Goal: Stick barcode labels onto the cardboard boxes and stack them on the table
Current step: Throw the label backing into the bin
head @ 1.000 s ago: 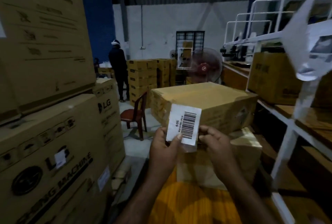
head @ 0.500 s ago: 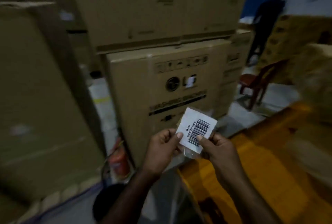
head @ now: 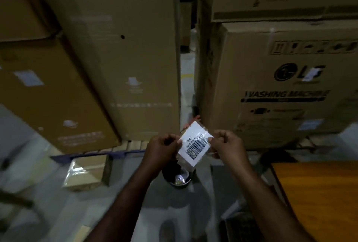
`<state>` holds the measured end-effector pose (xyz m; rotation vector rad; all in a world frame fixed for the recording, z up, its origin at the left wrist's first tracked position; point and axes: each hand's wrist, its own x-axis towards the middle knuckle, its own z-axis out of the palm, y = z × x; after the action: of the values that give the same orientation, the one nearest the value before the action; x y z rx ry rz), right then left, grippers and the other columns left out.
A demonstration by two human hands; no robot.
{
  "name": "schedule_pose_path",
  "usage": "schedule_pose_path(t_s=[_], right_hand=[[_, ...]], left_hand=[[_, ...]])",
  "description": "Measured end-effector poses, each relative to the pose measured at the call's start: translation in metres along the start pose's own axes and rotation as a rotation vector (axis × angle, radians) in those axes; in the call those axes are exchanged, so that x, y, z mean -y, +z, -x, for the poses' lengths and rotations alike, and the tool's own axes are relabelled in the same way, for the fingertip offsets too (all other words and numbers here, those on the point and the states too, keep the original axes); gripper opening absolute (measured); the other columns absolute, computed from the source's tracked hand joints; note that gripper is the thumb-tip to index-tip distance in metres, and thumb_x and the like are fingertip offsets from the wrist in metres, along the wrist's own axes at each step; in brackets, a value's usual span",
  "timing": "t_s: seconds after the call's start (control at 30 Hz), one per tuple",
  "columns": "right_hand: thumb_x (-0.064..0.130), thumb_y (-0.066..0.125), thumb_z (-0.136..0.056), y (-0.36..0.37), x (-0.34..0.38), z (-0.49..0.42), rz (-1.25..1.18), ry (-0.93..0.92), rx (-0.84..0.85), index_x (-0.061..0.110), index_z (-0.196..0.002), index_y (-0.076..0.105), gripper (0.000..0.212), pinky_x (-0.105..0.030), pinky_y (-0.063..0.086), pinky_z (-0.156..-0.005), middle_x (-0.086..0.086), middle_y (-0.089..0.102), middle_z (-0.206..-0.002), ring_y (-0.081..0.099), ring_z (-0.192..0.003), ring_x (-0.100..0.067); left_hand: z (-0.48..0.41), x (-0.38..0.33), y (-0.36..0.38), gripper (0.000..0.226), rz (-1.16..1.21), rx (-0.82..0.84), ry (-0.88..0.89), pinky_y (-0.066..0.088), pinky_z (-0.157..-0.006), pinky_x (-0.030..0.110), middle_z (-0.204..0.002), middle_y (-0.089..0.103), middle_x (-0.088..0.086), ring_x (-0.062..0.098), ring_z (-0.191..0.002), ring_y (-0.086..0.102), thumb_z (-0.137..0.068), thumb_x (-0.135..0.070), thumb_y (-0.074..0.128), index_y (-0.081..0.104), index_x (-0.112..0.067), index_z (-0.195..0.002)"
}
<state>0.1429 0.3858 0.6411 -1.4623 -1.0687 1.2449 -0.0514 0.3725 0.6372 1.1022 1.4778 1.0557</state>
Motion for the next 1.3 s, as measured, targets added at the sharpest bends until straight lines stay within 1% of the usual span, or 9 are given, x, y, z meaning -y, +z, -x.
schedule_pose_path(t_s=[0.27, 0.37, 0.53, 0.7, 0.8, 0.93, 1.07, 1.17, 1.3], right_hand=[[0.0, 0.066, -0.088, 0.081, -0.031, -0.062, 0.179, 0.156, 0.186, 0.008, -0.071, 0.063, 0.019, -0.024, 0.044, -0.048, -0.002, 0.057, -0.056, 0.049, -0.046, -0.009], [-0.002, 0.066, -0.087, 0.114, -0.049, -0.093, 0.226, 0.225, 0.182, 0.01, -0.064, 0.059, 0.027, -0.026, 0.043, -0.049, -0.001, 0.054, -0.05, 0.048, -0.045, -0.012], [0.013, 0.074, -0.077, 0.16, -0.105, -0.14, 0.292, 0.289, 0.057, 0.016, -0.061, 0.066, 0.018, -0.04, 0.056, -0.06, -0.006, 0.066, -0.057, 0.061, -0.053, -0.023], [-0.003, 0.067, -0.083, 0.186, -0.154, -0.179, 0.206, 0.467, -0.1, 0.011, -0.065, 0.062, 0.023, -0.037, 0.057, -0.055, -0.013, 0.063, -0.06, 0.059, -0.047, -0.02], [-0.003, 0.066, -0.082, 0.187, -0.205, -0.213, 0.197, 0.56, -0.196, 0.011, -0.065, 0.063, 0.023, -0.05, 0.06, -0.066, -0.014, 0.064, -0.062, 0.06, -0.054, -0.027], [-0.003, 0.064, -0.085, 0.184, -0.289, -0.266, 0.264, 0.657, -0.266, 0.008, -0.068, 0.062, 0.02, -0.046, 0.058, -0.069, -0.015, 0.063, -0.069, 0.061, -0.062, -0.028], [0.004, 0.058, -0.084, 0.184, -0.383, -0.314, 0.416, 0.69, -0.145, 0.006, -0.081, 0.065, 0.008, -0.046, 0.06, -0.077, -0.016, 0.067, -0.08, 0.064, -0.069, -0.026], [0.005, 0.058, -0.085, 0.19, -0.442, -0.335, 0.5, 0.708, -0.095, 0.014, -0.071, 0.06, 0.017, -0.046, 0.06, -0.08, -0.01, 0.065, -0.076, 0.065, -0.072, -0.028], [0.009, 0.061, -0.088, 0.199, -0.508, -0.355, 0.772, 0.515, 0.134, 0.007, -0.085, 0.069, 0.009, -0.033, 0.053, -0.081, -0.014, 0.068, -0.088, 0.067, -0.087, -0.028]], left_hand=[[-0.073, 0.052, -0.075, 0.01, -0.228, -0.067, -0.004, 0.053, -0.063, 0.034, -0.059, 0.068, -0.008, 0.006, -0.052, 0.059, -0.087, -0.019, 0.07, 0.075, -0.021, -0.078], [-0.111, 0.075, -0.088, 0.011, -0.403, -0.084, -0.004, 0.054, -0.069, 0.028, -0.076, 0.075, -0.006, 0.009, -0.069, 0.067, -0.088, -0.022, 0.066, 0.077, -0.021, -0.087], [-0.166, 0.12, -0.096, 0.029, -0.522, -0.11, -0.114, 0.055, -0.078, 0.031, -0.1, 0.076, -0.001, 0.02, -0.093, 0.07, -0.085, -0.033, 0.058, 0.073, -0.026, -0.108], [-0.216, 0.167, -0.092, 0.019, -0.544, -0.077, -0.219, 0.05, -0.076, 0.034, -0.093, 0.075, 0.012, 0.032, -0.094, 0.068, -0.078, -0.022, 0.062, 0.074, -0.011, -0.089], [-0.248, 0.217, -0.082, 0.034, -0.524, -0.087, -0.275, 0.05, -0.083, 0.034, -0.098, 0.075, 0.016, 0.033, -0.096, 0.069, -0.074, -0.025, 0.054, 0.077, -0.008, -0.092], [-0.289, 0.297, -0.064, 0.022, -0.542, -0.054, -0.353, 0.045, -0.089, 0.028, -0.105, 0.075, 0.016, 0.032, -0.101, 0.068, -0.082, -0.014, 0.063, 0.078, -0.005, -0.096], [-0.318, 0.375, -0.046, 0.018, -0.553, -0.053, -0.422, 0.044, -0.086, 0.026, -0.1, 0.076, 0.011, 0.029, -0.1, 0.069, -0.081, -0.017, 0.067, 0.079, -0.011, -0.092], [-0.332, 0.421, -0.035, 0.019, -0.591, 0.03, -0.482, 0.048, -0.087, 0.029, -0.104, 0.076, 0.009, 0.029, -0.102, 0.068, -0.082, -0.021, 0.067, 0.078, -0.013, -0.095], [-0.348, 0.464, -0.034, 0.045, -0.59, 0.096, -0.594, 0.047, -0.082, 0.027, -0.112, 0.073, 0.005, 0.028, -0.109, 0.065, -0.075, -0.041, 0.053, 0.074, -0.018, -0.107]])
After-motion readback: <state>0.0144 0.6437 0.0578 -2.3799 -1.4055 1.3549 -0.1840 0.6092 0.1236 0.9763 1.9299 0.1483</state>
